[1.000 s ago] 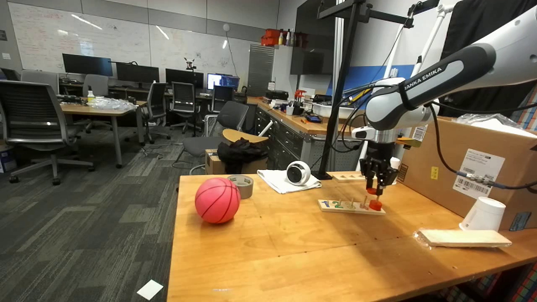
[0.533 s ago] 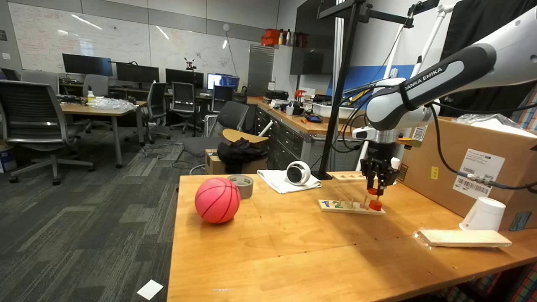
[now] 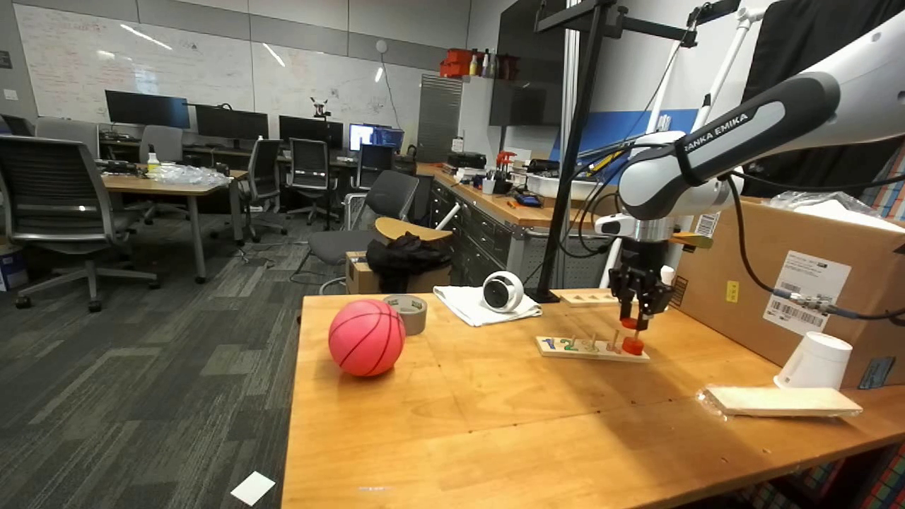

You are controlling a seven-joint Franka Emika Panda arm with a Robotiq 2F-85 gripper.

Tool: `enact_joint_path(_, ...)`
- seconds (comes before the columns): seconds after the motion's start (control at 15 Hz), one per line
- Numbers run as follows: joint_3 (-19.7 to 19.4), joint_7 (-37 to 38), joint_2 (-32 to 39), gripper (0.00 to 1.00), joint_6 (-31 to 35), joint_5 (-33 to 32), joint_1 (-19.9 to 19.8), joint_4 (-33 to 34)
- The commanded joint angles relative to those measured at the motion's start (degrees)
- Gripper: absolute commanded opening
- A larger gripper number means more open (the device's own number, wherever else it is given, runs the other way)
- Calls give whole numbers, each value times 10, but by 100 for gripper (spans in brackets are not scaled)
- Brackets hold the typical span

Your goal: Move the orange discs to the first rod of the wooden rack

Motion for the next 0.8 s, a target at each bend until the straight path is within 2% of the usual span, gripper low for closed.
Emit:
enact_joint_path(0.0, 0, 3, -24, 17, 2, -4, -4, -20)
enact_joint_path(0.73, -2, 3, -33, 17, 7, -1, -7, -39)
